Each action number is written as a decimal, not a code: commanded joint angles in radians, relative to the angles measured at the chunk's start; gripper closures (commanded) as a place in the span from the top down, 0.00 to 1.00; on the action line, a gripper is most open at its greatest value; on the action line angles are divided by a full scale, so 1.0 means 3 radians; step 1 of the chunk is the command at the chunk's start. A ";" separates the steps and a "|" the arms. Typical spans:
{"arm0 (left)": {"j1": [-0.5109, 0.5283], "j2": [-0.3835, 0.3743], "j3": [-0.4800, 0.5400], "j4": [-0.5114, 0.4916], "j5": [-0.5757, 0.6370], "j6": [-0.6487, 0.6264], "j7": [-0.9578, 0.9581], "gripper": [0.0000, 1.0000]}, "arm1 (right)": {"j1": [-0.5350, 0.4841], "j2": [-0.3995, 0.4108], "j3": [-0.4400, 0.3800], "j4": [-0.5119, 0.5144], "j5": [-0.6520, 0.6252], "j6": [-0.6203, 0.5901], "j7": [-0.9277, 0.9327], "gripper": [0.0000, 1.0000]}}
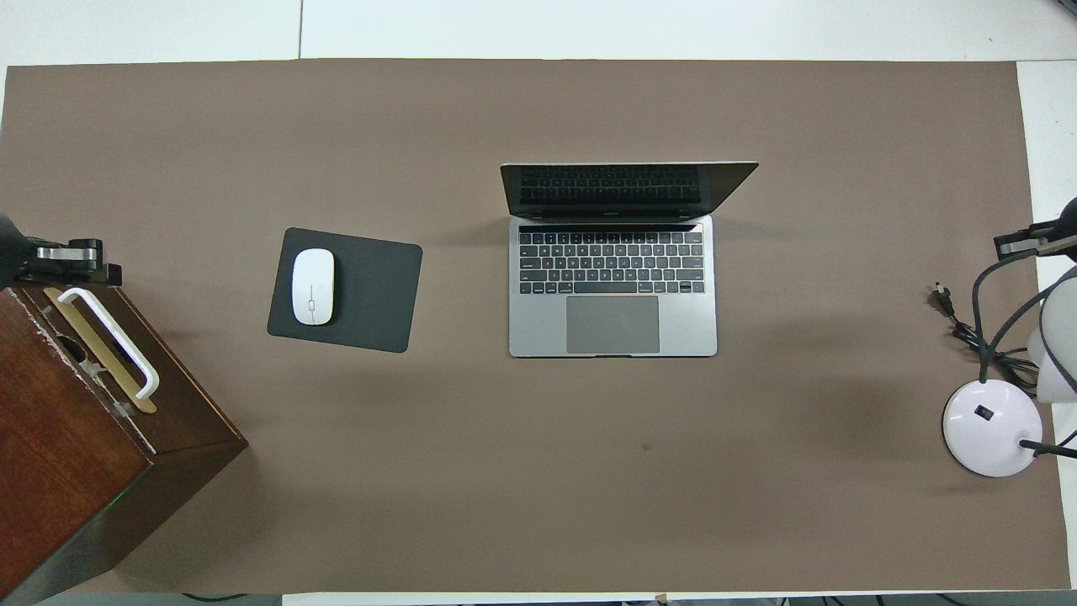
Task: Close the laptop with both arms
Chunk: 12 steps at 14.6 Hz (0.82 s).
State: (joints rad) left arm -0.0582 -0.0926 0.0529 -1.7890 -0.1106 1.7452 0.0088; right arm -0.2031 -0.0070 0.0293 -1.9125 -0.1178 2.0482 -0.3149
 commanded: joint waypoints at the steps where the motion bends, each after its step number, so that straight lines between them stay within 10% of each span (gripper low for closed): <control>1: -0.0132 -0.0274 0.0013 -0.0463 -0.0112 0.0389 0.0037 0.00 | -0.0023 -0.0038 0.0020 -0.0068 -0.0073 0.0132 0.0150 0.00; 12: -0.0664 -0.0729 0.0008 -0.1613 -0.0189 0.1739 -0.0009 0.00 | 0.0007 0.1014 0.0066 0.1654 -0.0037 -0.0717 0.0425 0.00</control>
State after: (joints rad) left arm -0.2148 -0.2499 0.0439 -2.1680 -0.1481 2.1760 0.0082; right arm -0.2013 0.2076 0.0374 -1.5292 -0.1177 1.8797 -0.2311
